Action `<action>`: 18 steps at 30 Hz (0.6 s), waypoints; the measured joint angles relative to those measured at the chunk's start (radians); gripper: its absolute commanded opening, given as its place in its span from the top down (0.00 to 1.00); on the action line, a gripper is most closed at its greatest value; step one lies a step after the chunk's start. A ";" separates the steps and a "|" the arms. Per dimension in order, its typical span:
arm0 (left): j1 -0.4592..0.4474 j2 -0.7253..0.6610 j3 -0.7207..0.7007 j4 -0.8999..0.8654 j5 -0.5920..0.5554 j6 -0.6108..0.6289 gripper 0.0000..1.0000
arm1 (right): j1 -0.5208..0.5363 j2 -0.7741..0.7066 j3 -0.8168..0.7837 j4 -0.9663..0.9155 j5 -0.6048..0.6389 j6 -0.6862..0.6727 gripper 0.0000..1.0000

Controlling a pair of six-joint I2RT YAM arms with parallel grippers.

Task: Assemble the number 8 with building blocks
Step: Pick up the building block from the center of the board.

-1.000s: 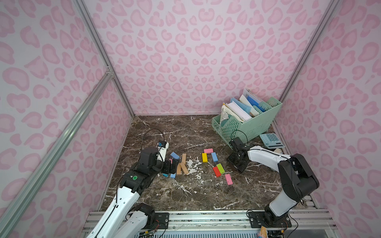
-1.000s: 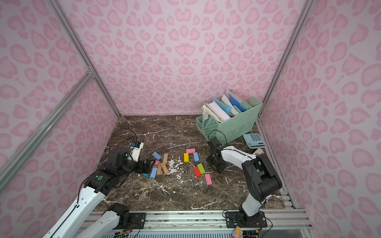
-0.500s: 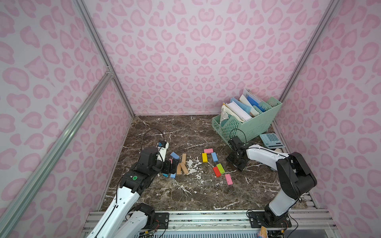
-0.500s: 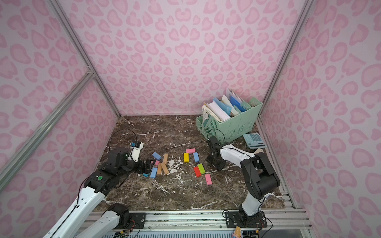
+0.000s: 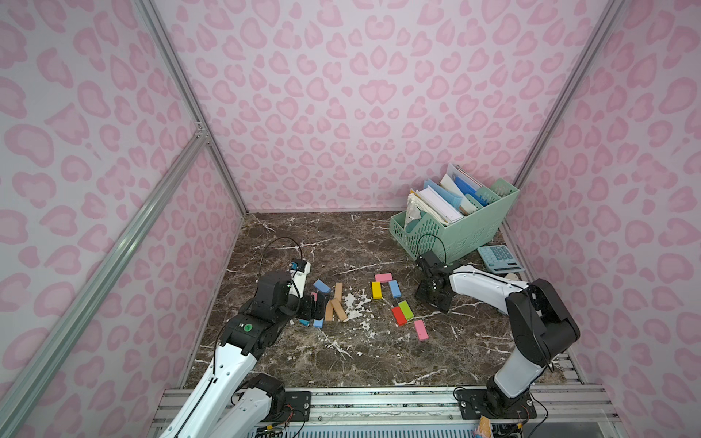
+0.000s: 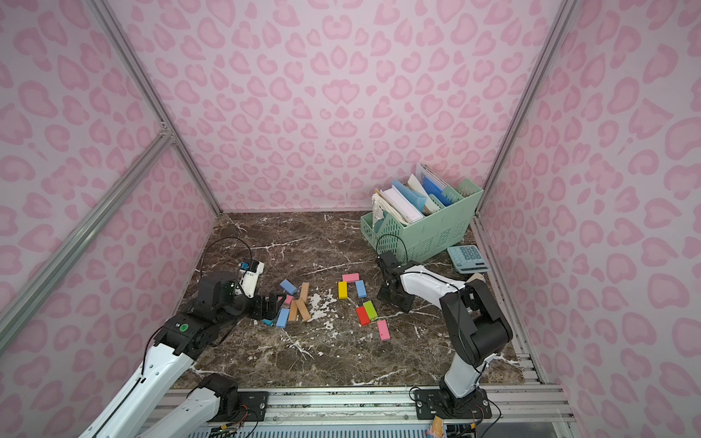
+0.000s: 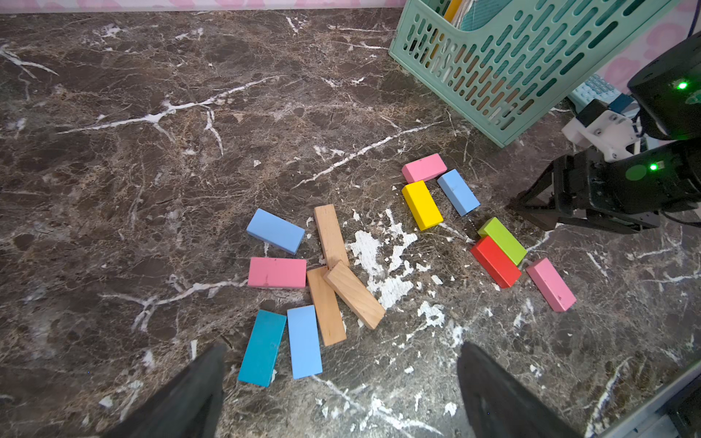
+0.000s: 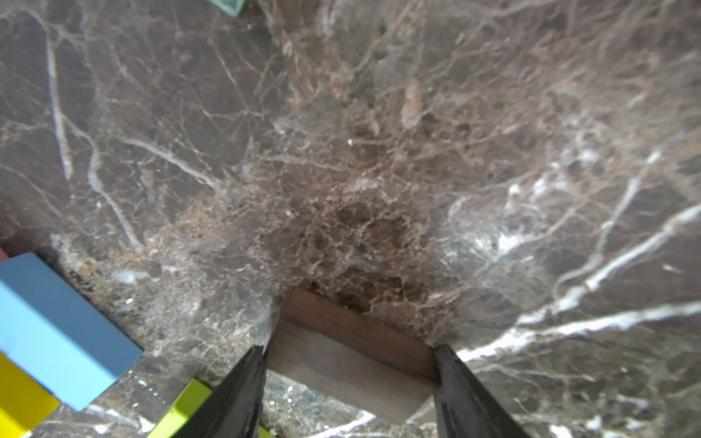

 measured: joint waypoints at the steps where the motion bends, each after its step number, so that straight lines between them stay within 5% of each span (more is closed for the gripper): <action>1: 0.000 0.000 0.000 0.000 0.000 0.000 0.02 | 0.000 0.002 0.003 -0.004 0.001 -0.005 0.29; 18: -0.001 -0.001 0.000 0.000 0.000 0.000 0.02 | -0.027 0.035 0.021 -0.013 -0.022 0.004 0.17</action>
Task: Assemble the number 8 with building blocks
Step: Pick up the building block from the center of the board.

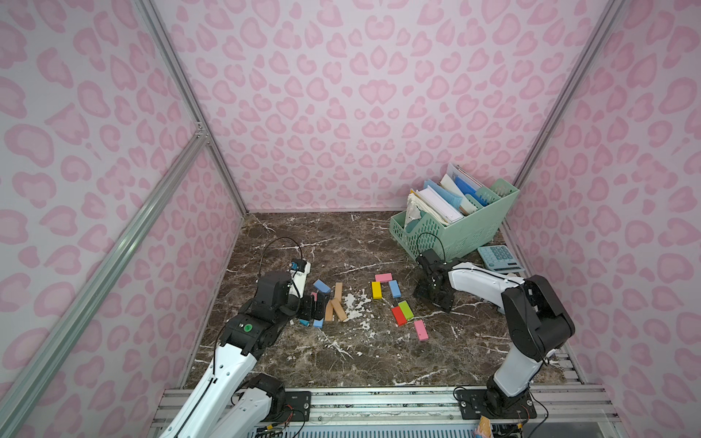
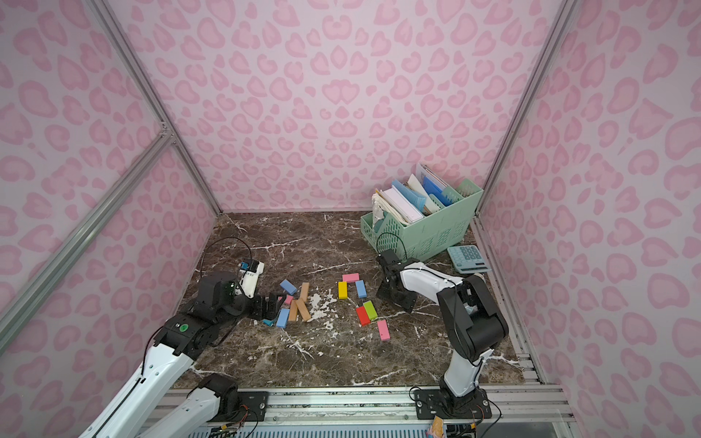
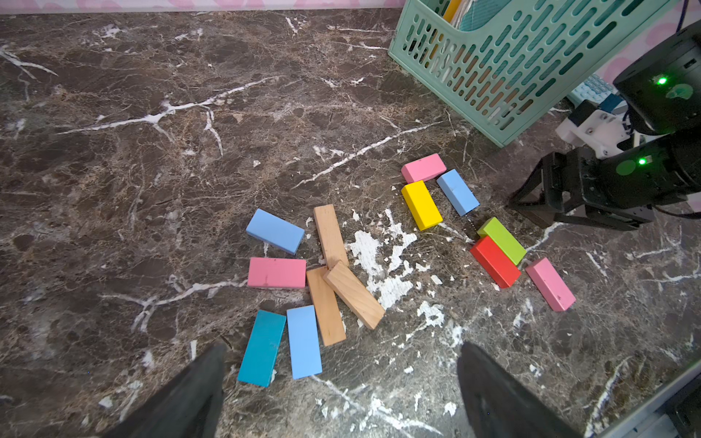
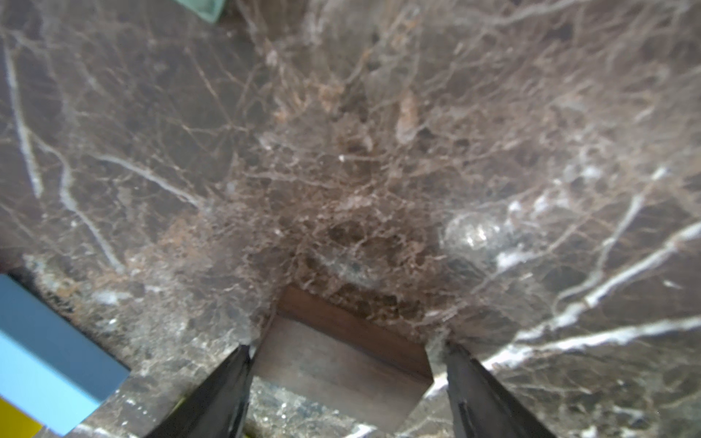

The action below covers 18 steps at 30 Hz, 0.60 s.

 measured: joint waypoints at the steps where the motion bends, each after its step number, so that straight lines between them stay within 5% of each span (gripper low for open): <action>1: 0.000 0.000 0.000 0.000 0.000 0.000 0.02 | -0.001 -0.002 -0.004 0.002 -0.005 0.008 0.16; 18: 0.000 0.000 0.000 0.000 0.000 0.000 0.02 | -0.009 0.013 0.000 -0.012 -0.020 0.042 0.36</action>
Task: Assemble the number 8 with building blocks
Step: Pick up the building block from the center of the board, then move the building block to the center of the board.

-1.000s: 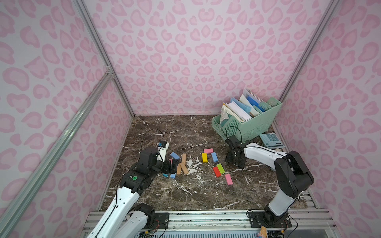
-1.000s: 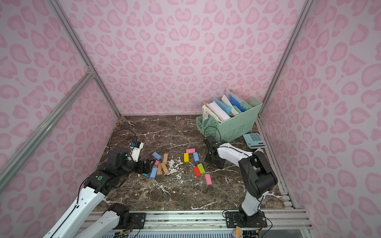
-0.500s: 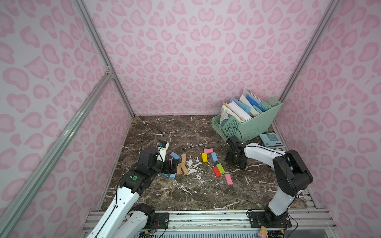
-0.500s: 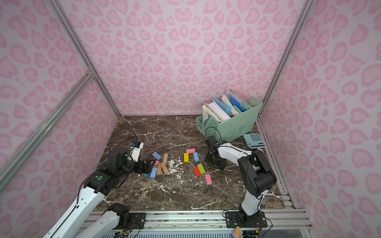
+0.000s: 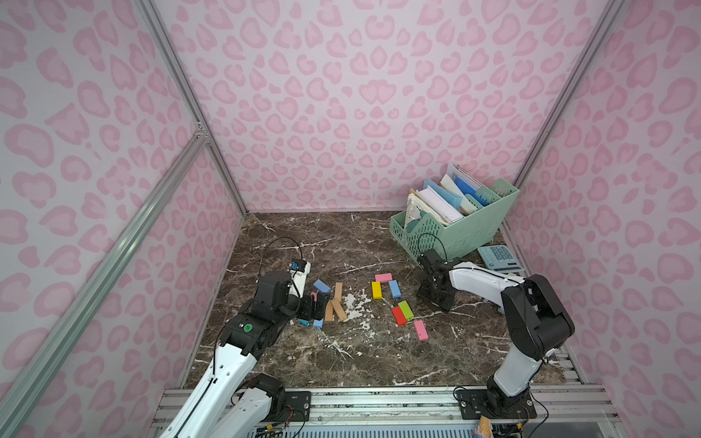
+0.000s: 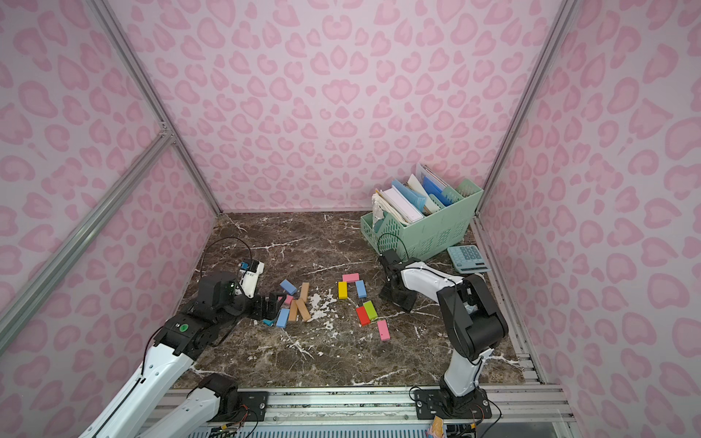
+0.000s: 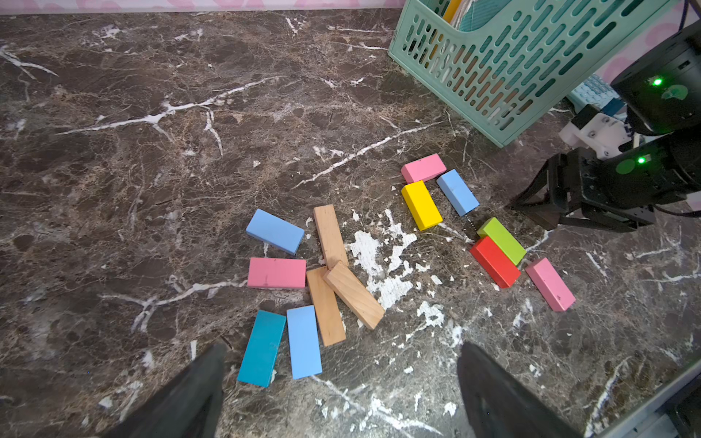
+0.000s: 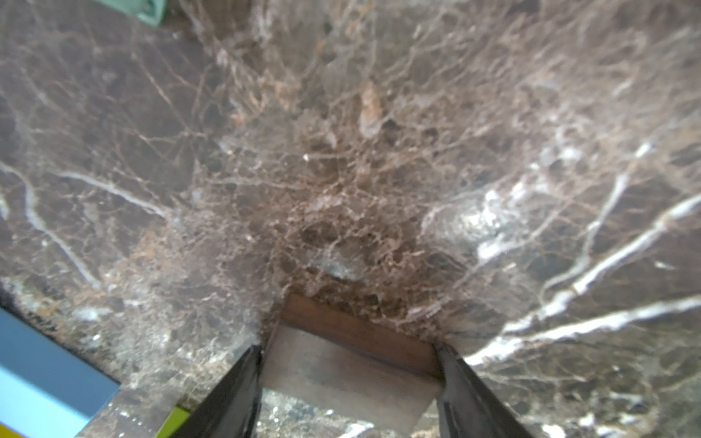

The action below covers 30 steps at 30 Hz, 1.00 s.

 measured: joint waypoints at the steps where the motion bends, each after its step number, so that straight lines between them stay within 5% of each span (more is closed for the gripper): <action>1: 0.000 0.000 0.000 0.000 0.000 0.000 0.02 | 0.000 -0.002 -0.001 0.001 0.000 -0.001 0.37; 16: 0.000 0.000 0.000 0.000 0.000 0.000 0.02 | 0.076 -0.084 0.031 0.014 0.038 -0.236 0.46; 30: 0.000 -0.006 0.000 0.000 -0.002 0.000 0.02 | 0.297 0.000 0.224 0.037 0.077 -0.540 0.47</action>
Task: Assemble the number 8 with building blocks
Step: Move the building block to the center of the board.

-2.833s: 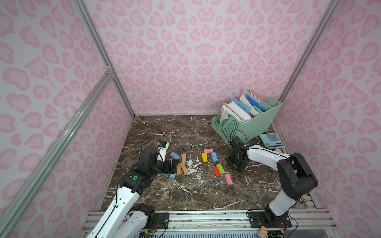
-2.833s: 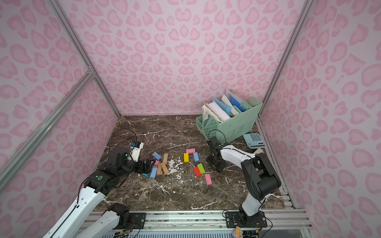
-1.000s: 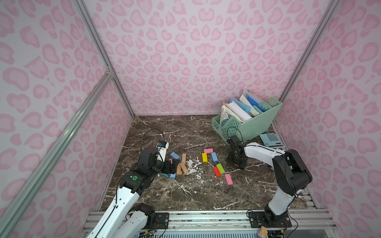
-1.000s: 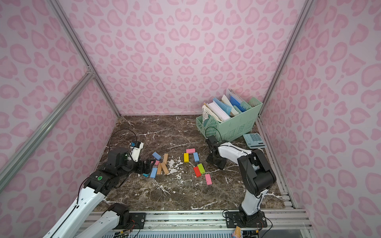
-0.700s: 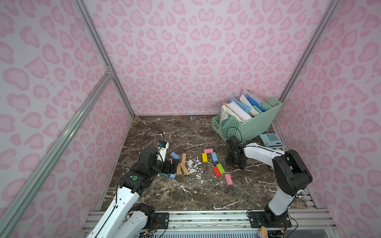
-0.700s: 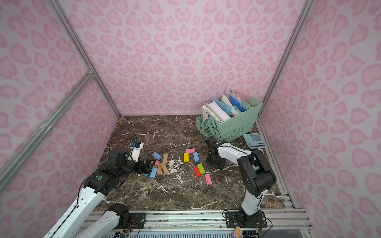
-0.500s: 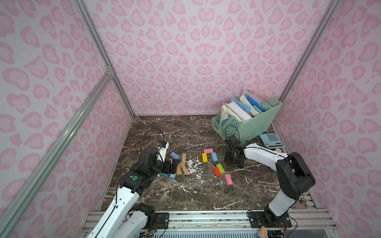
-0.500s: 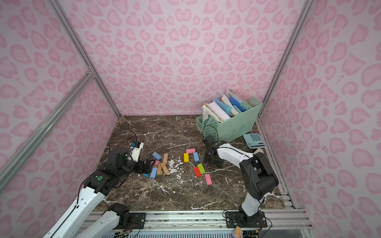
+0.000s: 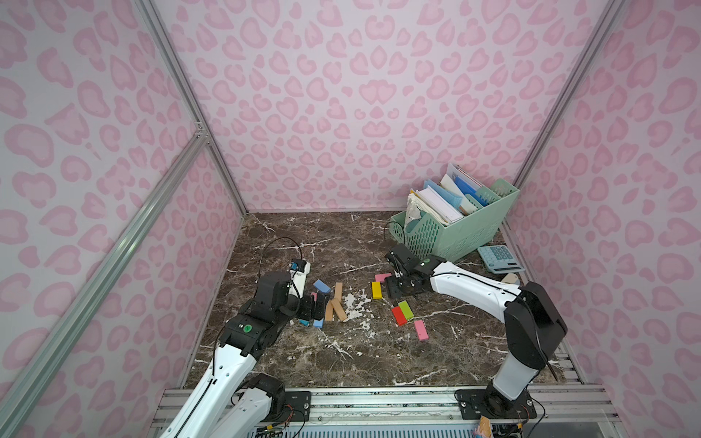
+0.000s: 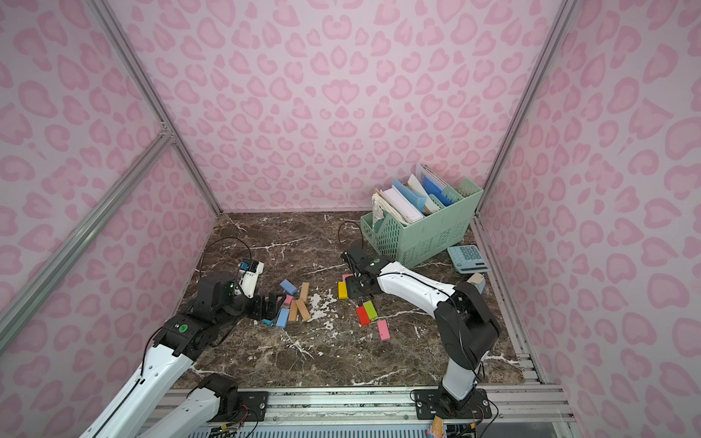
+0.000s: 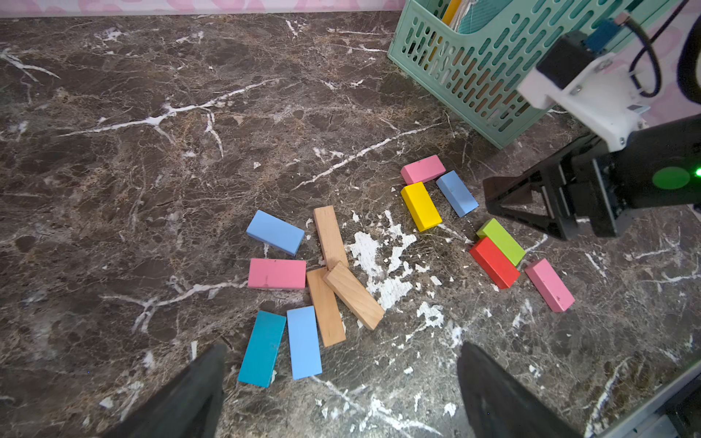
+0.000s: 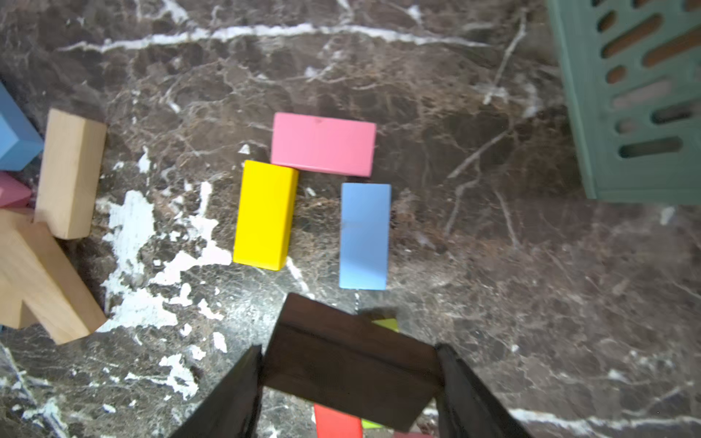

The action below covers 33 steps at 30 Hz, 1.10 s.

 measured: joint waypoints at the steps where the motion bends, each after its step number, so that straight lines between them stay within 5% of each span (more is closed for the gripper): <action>1: 0.000 -0.001 0.000 0.000 -0.002 0.000 0.02 | 0.014 0.013 0.006 0.003 0.002 -0.012 0.47; 33: 0.000 -0.003 -0.002 0.000 -0.002 0.000 0.02 | 0.086 0.096 -0.105 0.061 0.054 -0.078 0.46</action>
